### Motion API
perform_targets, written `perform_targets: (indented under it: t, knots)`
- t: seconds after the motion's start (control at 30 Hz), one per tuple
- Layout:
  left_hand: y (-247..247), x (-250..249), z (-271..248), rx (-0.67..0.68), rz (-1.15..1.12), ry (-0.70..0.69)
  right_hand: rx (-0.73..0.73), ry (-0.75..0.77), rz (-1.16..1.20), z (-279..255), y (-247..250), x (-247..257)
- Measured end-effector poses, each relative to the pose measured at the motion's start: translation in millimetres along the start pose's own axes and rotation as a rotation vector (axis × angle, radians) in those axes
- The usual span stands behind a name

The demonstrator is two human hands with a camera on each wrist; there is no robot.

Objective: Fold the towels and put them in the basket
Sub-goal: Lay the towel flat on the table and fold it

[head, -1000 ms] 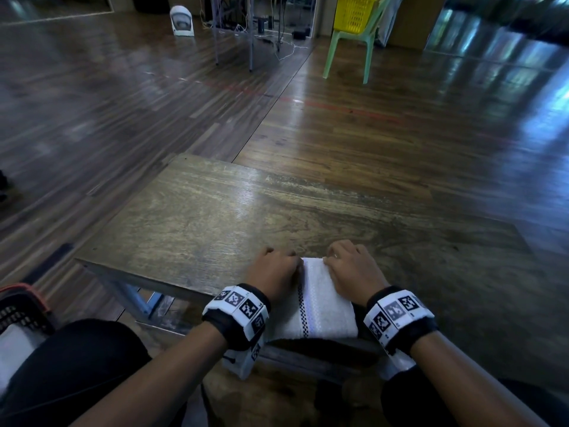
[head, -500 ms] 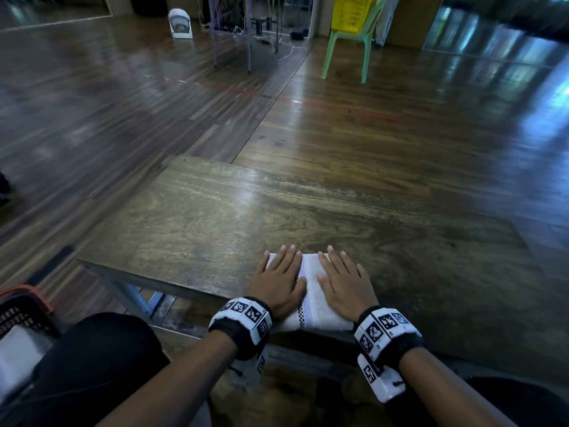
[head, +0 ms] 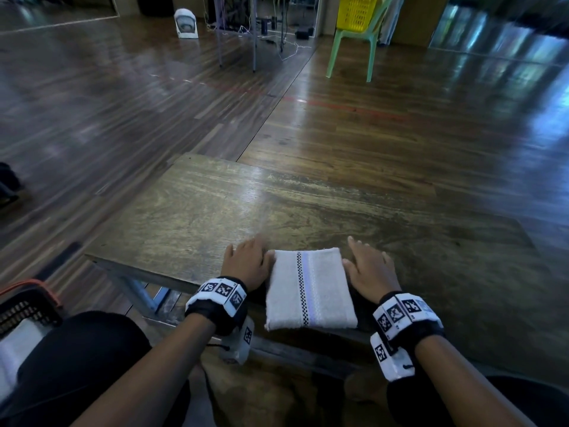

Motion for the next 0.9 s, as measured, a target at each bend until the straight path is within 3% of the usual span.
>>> perform_targets:
  t: [0.07, 0.17, 0.4, 0.77, 0.9]
  knots:
    - [14.6, -1.6, 1.0, -0.031, -0.125, 0.043, -0.065, -0.055, 0.070, -1.9, 12.0, -8.5]
    - [24.9, -2.2, -1.3, 0.045, -0.243, 0.116, -0.047, -0.093, 0.080, -7.1, 24.1, -11.7]
    - [13.1, -5.3, -12.8, 0.289, -0.101, 0.168, 0.256, -0.096, 0.217, -14.2, 8.7, 0.5]
    - [8.9, -16.5, -18.1, 0.308, -0.197, 0.136, 0.290, -0.175, 0.527, -14.3, -0.2, 9.0]
    - [9.8, -19.4, -22.1, 0.249, -0.470, 0.177, 0.312, -0.233, 0.771, -17.3, 1.0, 9.5]
Point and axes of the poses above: each hand's wrist, its own z-axis towards the middle knuckle, its own y-axis out of the back of the hand, x = y × z, the point moved 4 cm from there along z, towards the middle knuckle, and after that the axes turned 4 degrees about -z, right-handed, at the moved point
